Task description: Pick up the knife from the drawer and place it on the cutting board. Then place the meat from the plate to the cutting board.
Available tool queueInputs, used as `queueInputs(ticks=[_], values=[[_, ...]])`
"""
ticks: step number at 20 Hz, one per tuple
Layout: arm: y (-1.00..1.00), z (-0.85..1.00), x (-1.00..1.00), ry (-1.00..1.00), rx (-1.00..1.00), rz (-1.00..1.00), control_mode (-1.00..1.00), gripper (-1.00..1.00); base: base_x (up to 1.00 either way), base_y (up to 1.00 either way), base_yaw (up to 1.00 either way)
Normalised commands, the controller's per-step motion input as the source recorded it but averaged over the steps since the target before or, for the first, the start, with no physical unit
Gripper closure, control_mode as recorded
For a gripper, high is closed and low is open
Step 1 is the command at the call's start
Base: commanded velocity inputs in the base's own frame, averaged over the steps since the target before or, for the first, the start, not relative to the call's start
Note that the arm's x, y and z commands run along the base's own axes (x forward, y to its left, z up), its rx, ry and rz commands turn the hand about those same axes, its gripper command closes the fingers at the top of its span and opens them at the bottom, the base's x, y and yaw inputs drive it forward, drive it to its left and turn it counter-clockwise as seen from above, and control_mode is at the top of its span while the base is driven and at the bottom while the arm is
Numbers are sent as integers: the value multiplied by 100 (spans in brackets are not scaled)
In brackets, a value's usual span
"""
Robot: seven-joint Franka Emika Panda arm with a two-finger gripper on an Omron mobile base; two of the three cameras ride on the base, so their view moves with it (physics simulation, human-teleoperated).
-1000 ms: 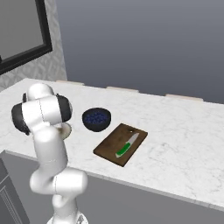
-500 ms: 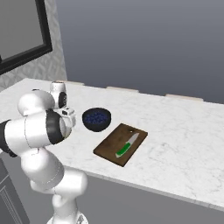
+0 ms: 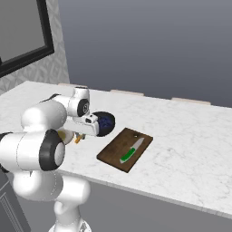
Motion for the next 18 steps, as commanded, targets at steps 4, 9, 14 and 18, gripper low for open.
queueInputs(ticks=[4, 9, 14, 18], values=[[-86, 0, 0, 0, 1, 0, -100, 100, 0, 0, 0], [-81, -1, 0, 0, 2, 2, -100, 100, 0, 0, 0], [-73, -11, 0, 0, 1, 1, -100, 100, 0, 0, 0], [-48, -29, 7, -2, 0, 0, -100, 100, 0, 0, 0]])
